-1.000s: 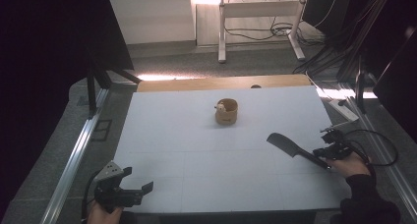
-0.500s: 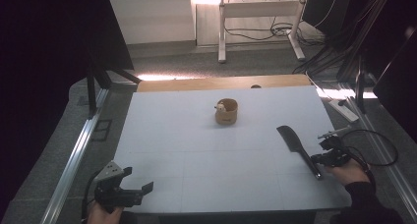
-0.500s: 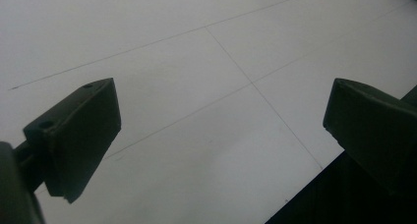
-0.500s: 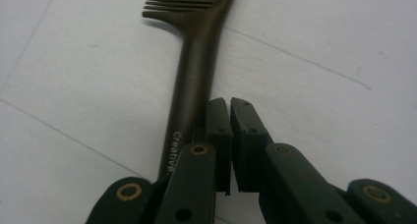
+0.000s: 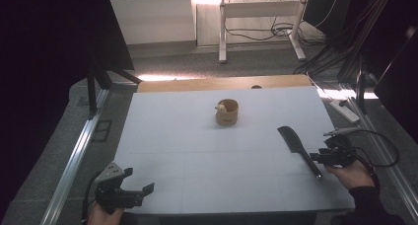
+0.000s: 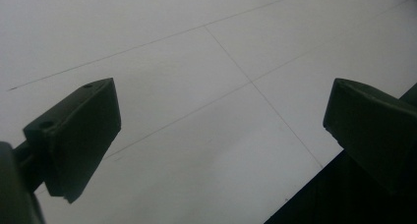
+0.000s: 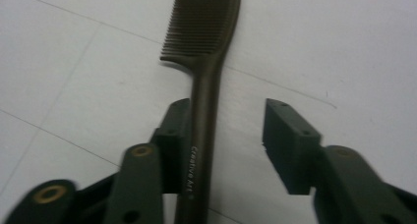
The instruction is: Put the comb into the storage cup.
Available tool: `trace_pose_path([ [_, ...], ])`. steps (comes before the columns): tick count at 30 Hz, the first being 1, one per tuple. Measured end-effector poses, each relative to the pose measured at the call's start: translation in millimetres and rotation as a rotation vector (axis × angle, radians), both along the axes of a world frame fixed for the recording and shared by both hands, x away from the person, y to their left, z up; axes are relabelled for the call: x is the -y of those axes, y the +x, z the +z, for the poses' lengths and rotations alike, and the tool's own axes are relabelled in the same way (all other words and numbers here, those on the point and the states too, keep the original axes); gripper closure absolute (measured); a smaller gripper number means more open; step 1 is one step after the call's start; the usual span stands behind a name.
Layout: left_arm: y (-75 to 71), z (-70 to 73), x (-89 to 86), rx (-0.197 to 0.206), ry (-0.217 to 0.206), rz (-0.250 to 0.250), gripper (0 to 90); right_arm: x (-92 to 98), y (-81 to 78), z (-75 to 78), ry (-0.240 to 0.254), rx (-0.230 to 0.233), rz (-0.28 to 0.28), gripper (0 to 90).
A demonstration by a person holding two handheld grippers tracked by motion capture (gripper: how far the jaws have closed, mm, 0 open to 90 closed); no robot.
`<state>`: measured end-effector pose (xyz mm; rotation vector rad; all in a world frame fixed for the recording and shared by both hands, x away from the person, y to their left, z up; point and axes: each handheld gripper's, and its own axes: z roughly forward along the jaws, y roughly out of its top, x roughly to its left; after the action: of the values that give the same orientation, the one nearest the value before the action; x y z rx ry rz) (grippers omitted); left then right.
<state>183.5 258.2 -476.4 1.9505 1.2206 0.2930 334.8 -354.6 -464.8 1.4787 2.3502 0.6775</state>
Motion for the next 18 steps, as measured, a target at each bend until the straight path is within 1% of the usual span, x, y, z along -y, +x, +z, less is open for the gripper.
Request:
trace_pose_path([
  [3,0.1,0.0,2.6,0.003,0.022,-0.015,1.9,-4.1,-0.6,3.5,0.007,0.008,-0.001,37.7],
  [7,0.2,0.1,4.5,0.003,0.035,-0.029,1.9,-8.4,0.2,6.9,0.008,0.004,-0.002,23.0],
  [12,0.6,0.0,5.4,0.001,0.042,-0.036,1.8,-10.9,1.0,8.8,0.027,0.004,0.022,11.5],
  [14,0.8,-0.1,5.5,0.0,0.043,-0.037,1.8,-12.4,1.1,8.6,0.022,0.004,0.032,6.3],
  [18,0.9,-0.2,5.3,-0.002,0.037,-0.036,1.9,-15.7,1.4,7.9,0.028,-0.008,0.037,0.1],
])
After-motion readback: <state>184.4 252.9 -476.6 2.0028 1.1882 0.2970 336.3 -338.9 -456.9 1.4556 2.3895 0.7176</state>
